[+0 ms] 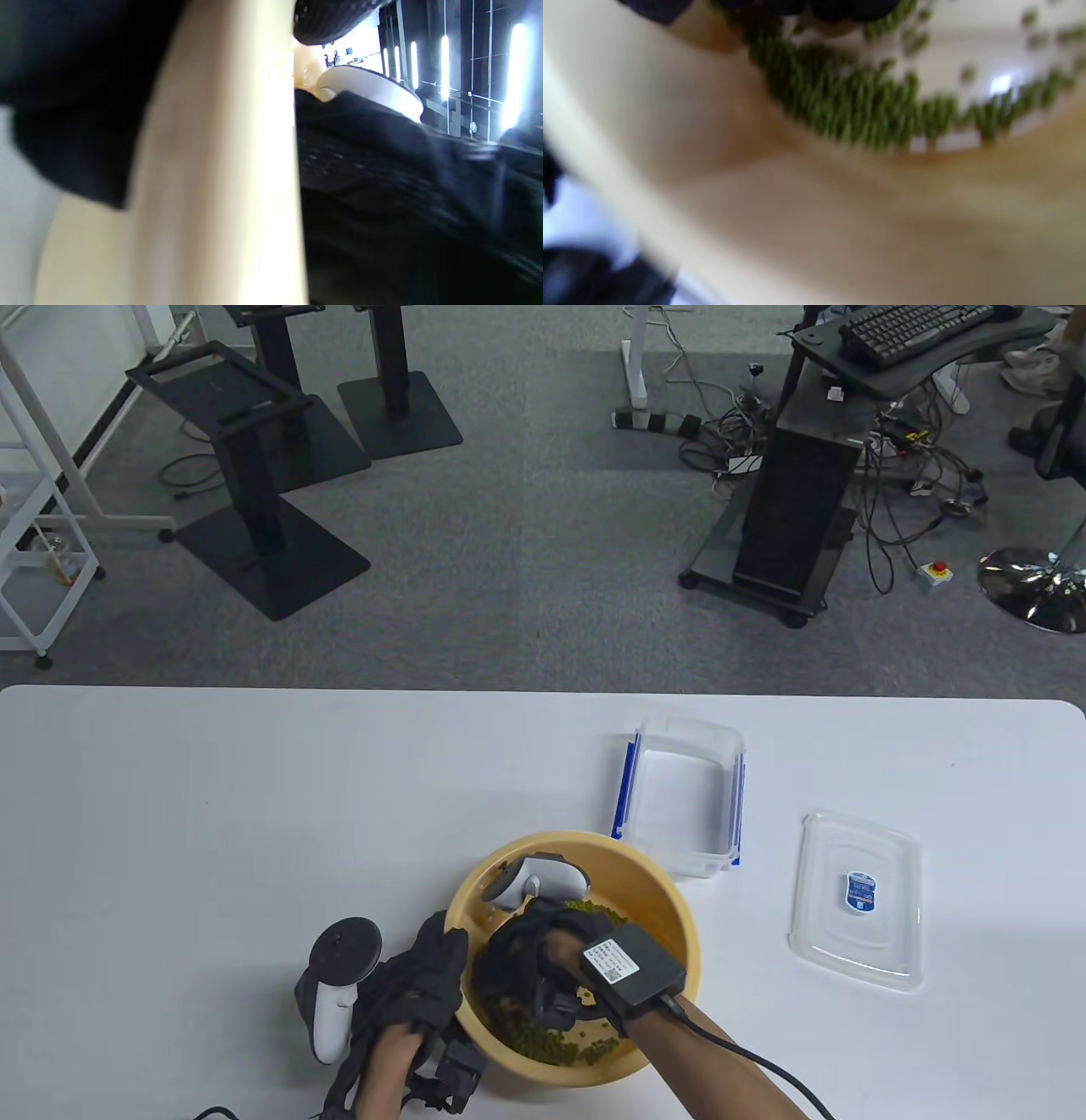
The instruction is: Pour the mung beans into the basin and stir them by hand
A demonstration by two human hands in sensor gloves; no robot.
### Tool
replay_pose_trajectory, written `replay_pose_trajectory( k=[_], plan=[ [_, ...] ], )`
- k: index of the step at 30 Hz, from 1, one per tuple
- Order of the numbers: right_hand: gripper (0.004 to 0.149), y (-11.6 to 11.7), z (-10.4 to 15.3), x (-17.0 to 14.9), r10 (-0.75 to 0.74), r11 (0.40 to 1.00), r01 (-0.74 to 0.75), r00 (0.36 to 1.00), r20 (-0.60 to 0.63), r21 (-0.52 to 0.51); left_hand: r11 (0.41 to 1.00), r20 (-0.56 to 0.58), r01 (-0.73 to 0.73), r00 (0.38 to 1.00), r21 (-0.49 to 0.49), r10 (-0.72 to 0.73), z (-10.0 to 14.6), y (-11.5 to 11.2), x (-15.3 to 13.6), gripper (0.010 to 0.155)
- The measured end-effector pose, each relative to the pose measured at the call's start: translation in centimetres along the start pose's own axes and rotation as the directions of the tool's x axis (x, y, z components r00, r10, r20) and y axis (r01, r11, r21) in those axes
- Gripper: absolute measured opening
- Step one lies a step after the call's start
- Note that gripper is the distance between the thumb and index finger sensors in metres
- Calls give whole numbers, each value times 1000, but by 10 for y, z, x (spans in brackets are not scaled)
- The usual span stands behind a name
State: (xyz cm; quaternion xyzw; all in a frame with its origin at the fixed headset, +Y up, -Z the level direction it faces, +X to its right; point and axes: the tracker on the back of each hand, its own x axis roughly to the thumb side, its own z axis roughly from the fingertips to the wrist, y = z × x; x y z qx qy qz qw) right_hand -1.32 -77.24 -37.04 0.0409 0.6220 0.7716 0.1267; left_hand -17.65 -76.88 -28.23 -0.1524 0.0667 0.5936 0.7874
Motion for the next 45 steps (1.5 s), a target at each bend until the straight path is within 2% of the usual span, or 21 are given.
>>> replay_pose_trajectory(
  k=[4, 6, 9, 14, 18, 20, 23, 24, 26, 29, 31, 33, 35, 37, 40, 42, 45],
  plan=[
    [63, -21, 4, -7, 47, 981, -53, 998, -40, -185, 1000, -1, -15, 1000, -2, 15, 0, 0, -1, 64],
    [61, -33, 8, -20, 31, 956, -64, 993, -118, -288, 1000, -2, -17, 1000, -5, 17, 0, -1, 0, 64],
    [64, -43, 13, -42, 31, 943, -112, 968, -250, -315, 1000, 1, -10, 1000, -1, 10, 0, -1, 0, 65],
    [73, -39, 19, -67, 59, 967, -125, 958, -281, -224, 1000, -1, -4, 1000, -5, 4, 0, -1, 0, 65],
    [80, -11, 20, -67, 154, 976, -190, 947, -283, -103, 1000, -3, -3, 1000, -6, 3, -1, -1, 1, 65],
    [80, 13, 17, -58, 181, 983, -178, 958, -222, 36, 1000, 1, -4, 1000, 0, 4, 0, -1, 0, 65],
    [79, 31, 16, -38, 209, 976, -197, 968, -137, 91, 1000, -1, -7, 1000, -4, 7, -1, -1, 0, 66],
    [78, 35, 14, -31, 201, 973, -187, 974, -101, 135, 1000, -1, -9, 1000, -5, 9, 0, -1, 0, 66],
    [78, 40, 10, -18, 72, 970, -60, 997, -40, 237, 1000, 1, -10, 1000, -4, 10, 0, -2, 0, 65],
    [75, 32, 3, -7, -51, 957, 51, 999, -6, 285, 1000, 1, -16, 1000, -5, 16, 0, -2, 0, 65],
    [72, 20, 0, -3, -92, 968, 81, 995, 37, 239, 1000, 0, -17, 1000, -7, 17, 0, -2, 0, 65],
    [70, 7, -2, -1, -99, 989, 93, 994, 54, 115, 1000, 0, -19, 1000, -9, 19, 0, -2, 0, 65],
    [68, -8, 0, 0, -30, 999, 32, 998, 50, -32, 1000, 0, -20, 1000, -9, 20, 0, -2, 0, 65],
    [67, -22, 3, -3, 61, 984, -57, 998, 18, -169, 1000, 0, -18, 1000, -8, 18, 0, -2, 0, 65],
    [62, -37, 6, -16, 93, 940, -112, 993, -73, -323, 1000, 0, -13, 1000, -5, 13, 0, -2, 0, 66],
    [58, -47, 9, -34, 49, 930, -113, 981, -186, -350, 1000, 3, -9, 1000, -6, 9, 0, -2, 0, 66],
    [62, -52, 13, -51, 32, 956, -94, 975, -221, -277, 1000, 1, 0, 1000, -7, 0, 0, -3, 1, 66]
  ],
)
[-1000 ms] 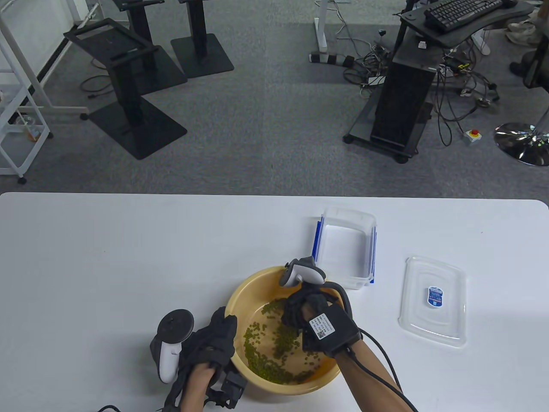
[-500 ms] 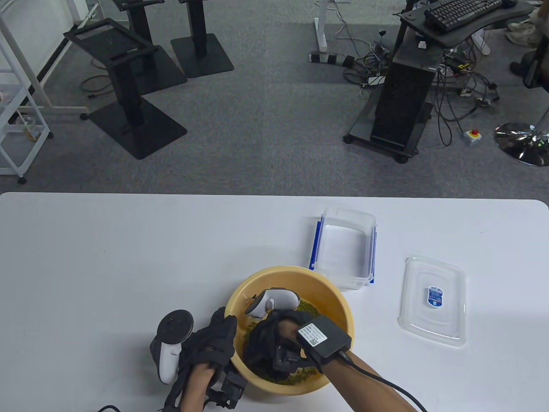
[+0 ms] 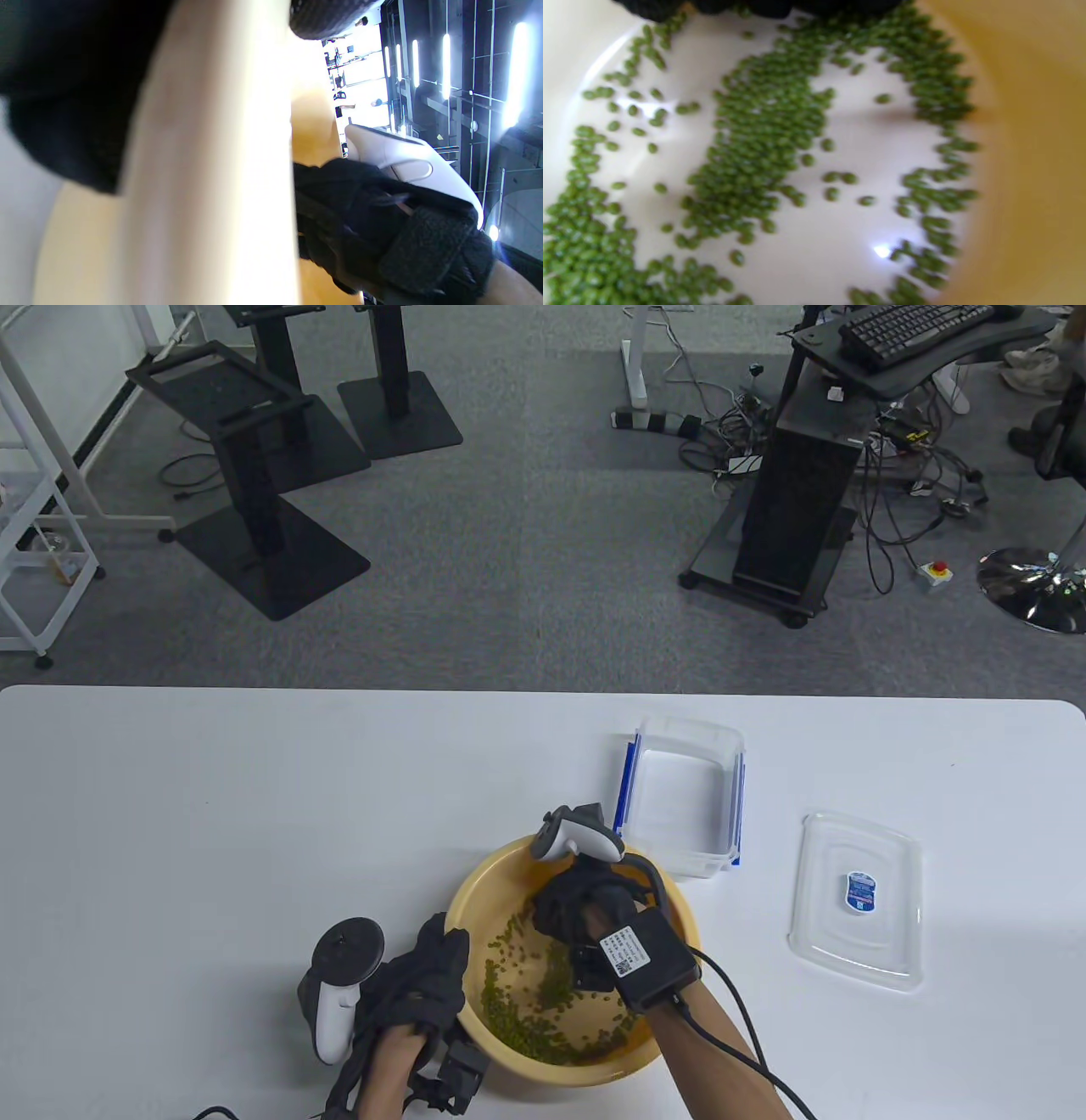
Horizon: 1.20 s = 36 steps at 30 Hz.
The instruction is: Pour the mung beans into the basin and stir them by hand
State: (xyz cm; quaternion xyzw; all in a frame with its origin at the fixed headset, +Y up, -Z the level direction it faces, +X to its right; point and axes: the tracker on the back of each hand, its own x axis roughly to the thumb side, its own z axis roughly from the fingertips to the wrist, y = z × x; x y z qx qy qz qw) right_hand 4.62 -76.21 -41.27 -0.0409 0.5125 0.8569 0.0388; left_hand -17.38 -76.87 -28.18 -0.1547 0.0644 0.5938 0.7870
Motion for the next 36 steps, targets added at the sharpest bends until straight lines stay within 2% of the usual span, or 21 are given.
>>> replay_pose_trajectory(
  k=[3, 5, 9, 12, 14, 17, 19, 21, 25, 26, 29, 31, 33, 36],
  plan=[
    [69, 5, 3, -15, 44, 998, -44, 999, 23, 32, 1000, 0, 4, 1000, 4, -4, 0, 0, 0, 66],
    [69, 10, 5, -18, 61, 998, -61, 998, -14, 35, 1000, -1, 5, 1000, 4, -5, 0, 0, 0, 66],
    [73, 37, 12, -16, 143, 980, -140, 990, -12, 142, 1000, 4, 4, 1000, 5, -4, 0, 0, 0, 66],
    [74, 60, 22, -6, 215, 964, -220, 975, 53, 152, 1000, 11, 1, 1000, 7, -1, -1, 0, 0, 66],
    [75, 73, 28, 6, 202, 951, -223, 973, 114, 213, 1000, 11, 0, 1000, 4, 0, -1, 0, 0, 66],
    [72, 82, 31, 23, 150, 902, -220, 966, 209, 371, 1000, 12, -6, 1000, -1, 6, -1, 0, 0, 66],
    [70, 84, 32, 37, 94, 899, -180, 970, 225, 399, 1000, 13, -9, 1000, -5, 9, -1, -1, 0, 66],
    [69, 81, 31, 46, 102, 908, -192, 963, 248, 373, 1000, 12, -10, 1000, -8, 10, 0, -1, 0, 66],
    [68, 63, 26, 65, 147, 964, -203, 946, 287, 173, 1000, 14, -11, 1000, -8, 11, 0, -1, 0, 66],
    [67, 57, 23, 68, 182, 972, -216, 944, 276, 96, 1000, 14, -13, 1000, -9, 13, 0, -1, -1, 66],
    [62, 42, 17, 68, 282, 959, -263, 918, 277, -106, 1000, 13, -13, 1000, -13, 13, 0, 0, 0, 66],
    [60, 31, 11, 59, 319, 939, -277, 924, 213, -202, 1000, 13, -9, 1000, -11, 9, 0, 0, 0, 66],
    [59, 22, 5, 45, 298, 942, -265, 943, 147, -206, 1000, 13, -7, 1000, -9, 7, 0, 0, 0, 66],
    [63, 9, 2, 22, 225, 966, -218, 974, 37, -137, 1000, 12, -3, 1000, -7, 3, 0, 0, 0, 66]
  ],
)
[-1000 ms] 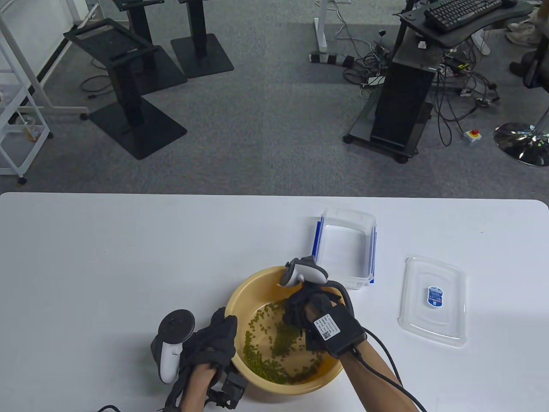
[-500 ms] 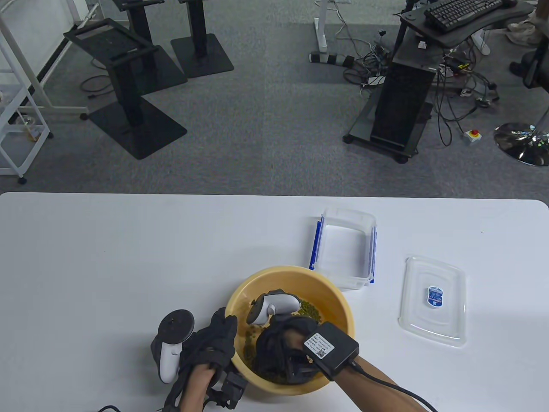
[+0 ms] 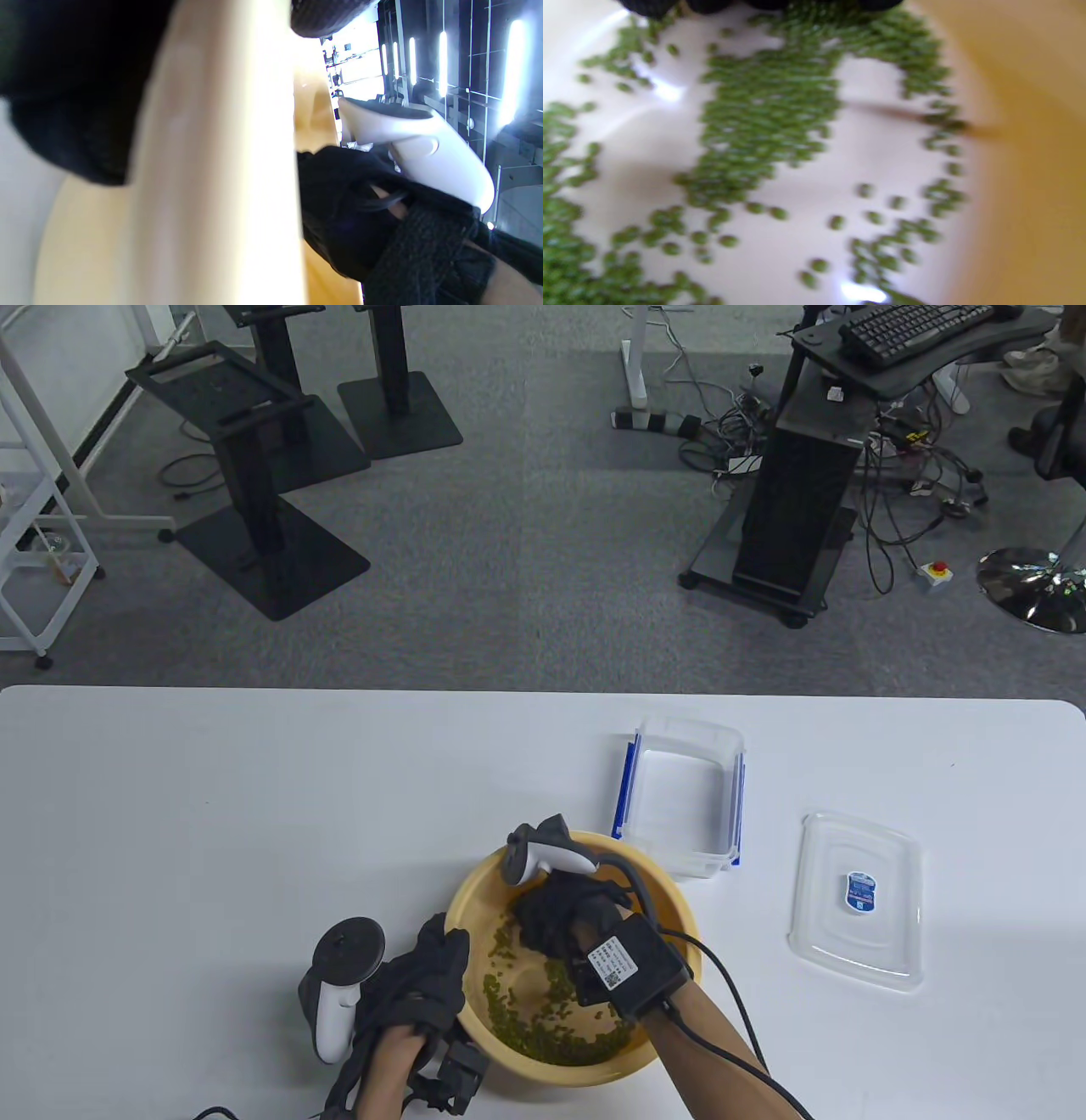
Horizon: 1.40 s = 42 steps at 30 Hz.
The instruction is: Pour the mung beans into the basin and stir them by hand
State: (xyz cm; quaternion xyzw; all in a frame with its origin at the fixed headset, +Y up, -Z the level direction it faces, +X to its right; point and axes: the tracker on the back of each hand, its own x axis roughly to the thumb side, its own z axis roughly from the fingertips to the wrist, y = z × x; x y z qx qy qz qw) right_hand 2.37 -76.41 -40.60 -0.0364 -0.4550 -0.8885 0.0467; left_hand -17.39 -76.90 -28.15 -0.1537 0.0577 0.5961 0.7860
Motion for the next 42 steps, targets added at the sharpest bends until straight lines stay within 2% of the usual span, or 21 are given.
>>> replay_pose_trajectory(
  k=[4, 6, 9, 13, 16, 18, 22, 25, 27, 29, 31, 34, 36, 38, 42],
  plan=[
    [67, 4, 1, -33, -68, 995, 69, 998, -16, 76, 1000, 10, 3, 1000, 12, -3, 0, 0, 0, 66],
    [69, 11, 6, -39, -114, 988, 115, 993, -14, 103, 1000, 8, 5, 1000, 14, -6, 0, 0, 0, 66],
    [72, 26, 14, -40, -79, 983, 83, 997, -25, 162, 1000, 5, 8, 1000, 15, -8, -1, 0, 0, 66],
    [69, 51, 28, -21, -80, 927, 47, 994, 72, 373, 1000, 10, -5, 1000, 4, 5, -1, 0, -1, 66],
    [69, 62, 37, 0, -67, 901, -20, 981, 184, 432, 1000, 9, 0, 1000, 5, 0, -1, 0, -1, 66],
    [68, 65, 40, 12, -71, 884, -36, 975, 210, 466, 1000, 9, -3, 1000, 0, 3, -2, 0, -1, 66],
    [68, 55, 39, 36, -183, 861, 36, 952, 244, 507, 1000, 17, 13, 1000, 9, -14, 0, -1, -1, 66],
    [67, 43, 29, 45, -138, 904, 15, 956, 259, 427, 1000, 14, 1, 1000, -4, -1, -1, -1, -1, 66],
    [68, 34, 21, 47, -81, 947, -3, 965, 248, 321, 1000, 12, 0, 1000, -6, 0, -1, -1, 0, 66],
    [70, 28, 16, 44, -99, 959, 29, 966, 238, 280, 1000, 11, 0, 1000, -6, 1, -1, -1, 0, 66],
    [68, 18, 7, 31, -124, 980, 102, 984, 129, 168, 1000, 11, 0, 1000, -6, 0, -1, -1, 0, 66],
    [67, 10, 2, 9, -57, 997, 57, 998, 4, 54, 1000, 19, 4, 1000, 6, -5, -1, -1, 0, 67],
    [68, 8, 0, -10, -45, 989, 43, 999, 10, 143, 1000, 19, 7, 1000, 6, -7, -1, -1, 0, 67],
    [68, 9, 1, -22, -64, 983, 60, 998, 18, 174, 1000, 18, 9, 1000, 4, -9, -2, -1, 0, 66],
    [71, 20, 11, -38, -82, 991, 82, 997, -3, 107, 1000, 17, 8, 1000, 6, -8, -2, -1, 0, 66]
  ],
)
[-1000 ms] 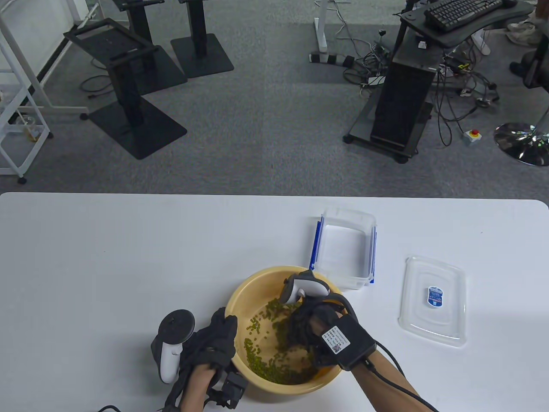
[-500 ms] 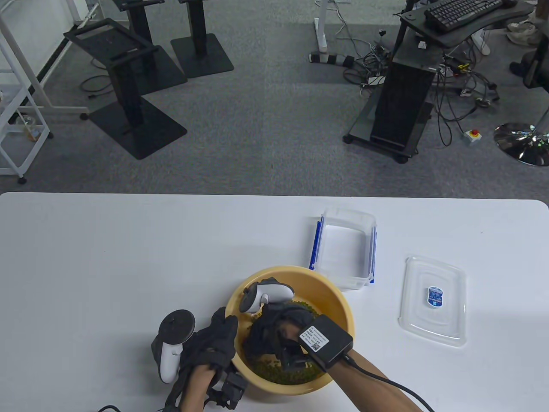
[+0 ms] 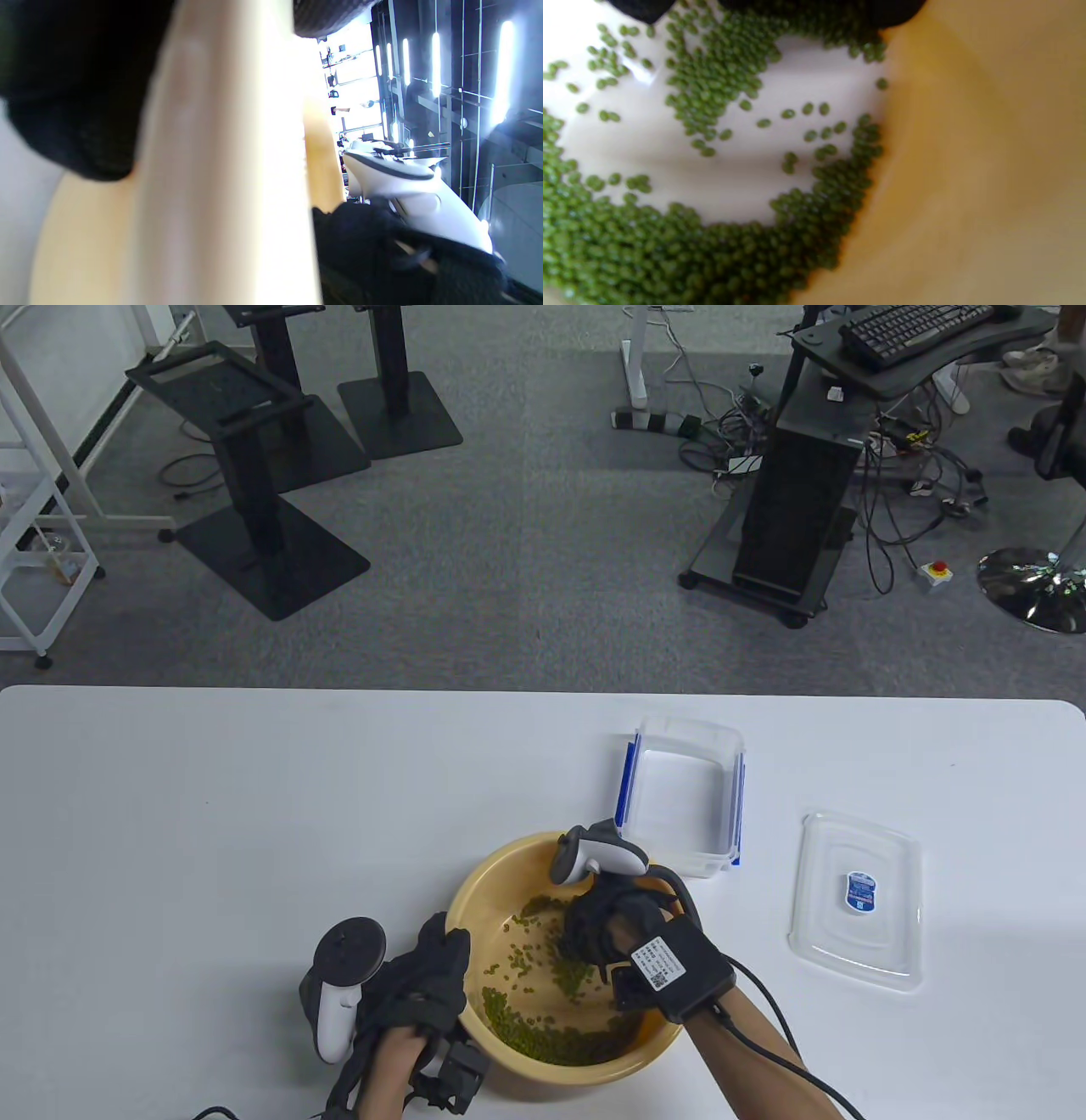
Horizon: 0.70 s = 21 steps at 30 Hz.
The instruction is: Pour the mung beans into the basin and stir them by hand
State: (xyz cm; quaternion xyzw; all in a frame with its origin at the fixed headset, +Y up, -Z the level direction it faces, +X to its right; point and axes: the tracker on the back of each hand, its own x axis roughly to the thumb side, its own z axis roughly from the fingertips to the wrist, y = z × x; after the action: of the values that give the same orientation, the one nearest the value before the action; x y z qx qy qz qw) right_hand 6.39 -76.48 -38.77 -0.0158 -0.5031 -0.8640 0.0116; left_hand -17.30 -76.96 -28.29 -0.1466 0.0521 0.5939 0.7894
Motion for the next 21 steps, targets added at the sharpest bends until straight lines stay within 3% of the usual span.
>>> replay_pose_trajectory(
  k=[5, 7, 9, 13, 15, 17, 21],
  plan=[
    [82, 33, 13, 9, 142, 982, -138, 990, -22, 128, 1000, 10, 6, 1000, 5, -6, -1, -1, 0, 67],
    [82, 49, 19, 24, 161, 954, -170, 985, 57, 248, 1000, 9, 10, 1000, 0, -10, -1, -2, 0, 67],
    [80, 55, 22, 37, 172, 949, -192, 980, 100, 250, 1000, 5, 7, 1000, -5, -7, -1, -1, 0, 66],
    [71, 50, 21, 55, 180, 950, -202, 977, 111, 240, 1000, 8, 11, 1000, -3, -11, -1, -2, 1, 66],
    [68, 50, 19, 69, 59, 930, -131, 975, 212, 344, 1000, 10, 10, 1000, -3, -10, -1, -2, 0, 67],
    [68, 49, 16, 79, -1, 918, -93, 972, 236, 387, 1000, 9, 9, 1000, -4, -9, -1, -2, 1, 66],
    [67, 32, 7, 84, -67, 939, -18, 970, 233, 344, 1000, 6, 4, 1000, -11, -4, -1, -2, 1, 66]
  ],
)
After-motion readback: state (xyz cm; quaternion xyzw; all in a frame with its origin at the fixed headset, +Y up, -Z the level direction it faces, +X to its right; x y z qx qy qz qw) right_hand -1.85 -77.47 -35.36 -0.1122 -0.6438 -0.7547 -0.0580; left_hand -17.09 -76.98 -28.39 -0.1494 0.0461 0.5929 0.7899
